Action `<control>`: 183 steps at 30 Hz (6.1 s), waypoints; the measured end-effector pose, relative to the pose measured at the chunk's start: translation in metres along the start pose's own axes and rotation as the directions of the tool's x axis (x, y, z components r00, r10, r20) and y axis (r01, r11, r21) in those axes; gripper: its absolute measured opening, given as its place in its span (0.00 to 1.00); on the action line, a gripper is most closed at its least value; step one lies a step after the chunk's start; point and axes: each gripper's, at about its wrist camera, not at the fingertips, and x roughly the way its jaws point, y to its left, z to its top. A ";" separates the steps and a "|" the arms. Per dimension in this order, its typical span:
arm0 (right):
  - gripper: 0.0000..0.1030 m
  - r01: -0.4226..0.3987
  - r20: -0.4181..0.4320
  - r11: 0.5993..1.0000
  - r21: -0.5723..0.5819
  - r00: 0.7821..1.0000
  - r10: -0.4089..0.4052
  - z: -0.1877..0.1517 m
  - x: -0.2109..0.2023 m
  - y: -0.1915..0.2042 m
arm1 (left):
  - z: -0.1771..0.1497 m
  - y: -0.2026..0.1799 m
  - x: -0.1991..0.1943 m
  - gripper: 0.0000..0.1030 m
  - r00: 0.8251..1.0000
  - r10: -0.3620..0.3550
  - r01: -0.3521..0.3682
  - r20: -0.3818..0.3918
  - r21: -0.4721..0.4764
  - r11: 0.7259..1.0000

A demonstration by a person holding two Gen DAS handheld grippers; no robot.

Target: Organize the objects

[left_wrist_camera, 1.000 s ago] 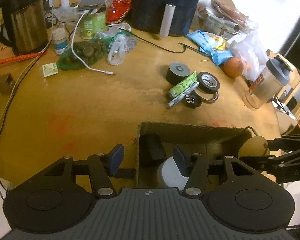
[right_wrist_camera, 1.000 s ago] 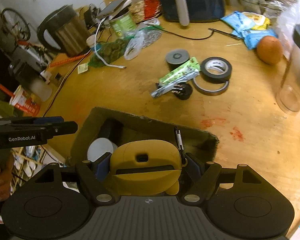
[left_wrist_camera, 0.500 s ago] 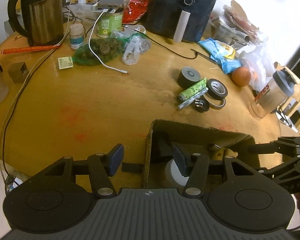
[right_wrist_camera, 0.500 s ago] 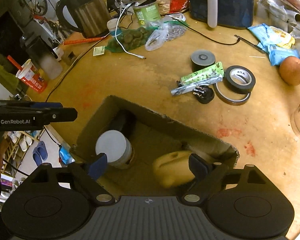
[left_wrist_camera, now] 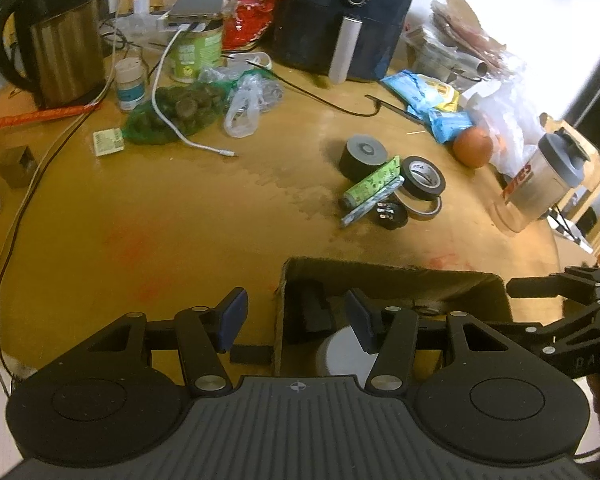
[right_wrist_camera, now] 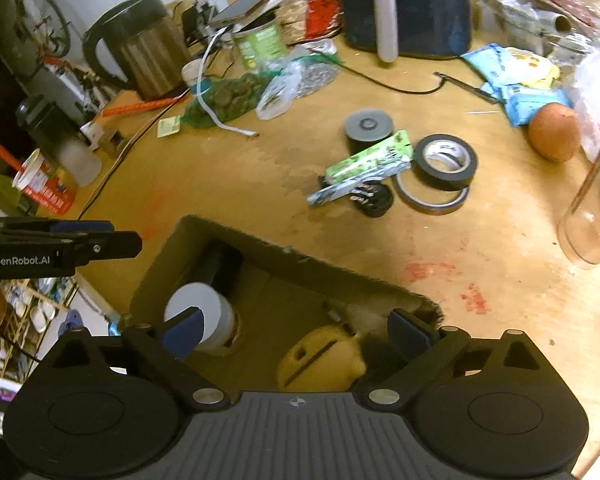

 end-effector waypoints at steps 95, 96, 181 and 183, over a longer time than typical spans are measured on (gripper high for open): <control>1.00 0.312 -0.048 0.811 0.496 0.942 -0.333 -0.012 -0.029 -0.095 | 0.159 -0.081 0.183 0.72 0.990 -0.074 0.119 -0.124 0.413 0.903; 1.00 0.315 -0.050 0.807 0.499 0.940 -0.337 -0.013 -0.030 -0.096 | 0.160 -0.081 0.186 0.72 0.990 -0.071 0.117 -0.125 0.410 0.905; 1.00 0.267 0.037 0.931 0.249 0.958 -0.285 0.047 0.023 -0.111 | 0.143 -0.032 0.080 0.56 0.985 -0.169 0.163 0.017 0.189 0.968; 1.00 0.263 0.046 0.935 0.237 0.958 -0.282 0.051 0.025 -0.111 | 0.141 -0.028 0.074 0.56 0.986 -0.166 0.160 0.024 0.169 0.973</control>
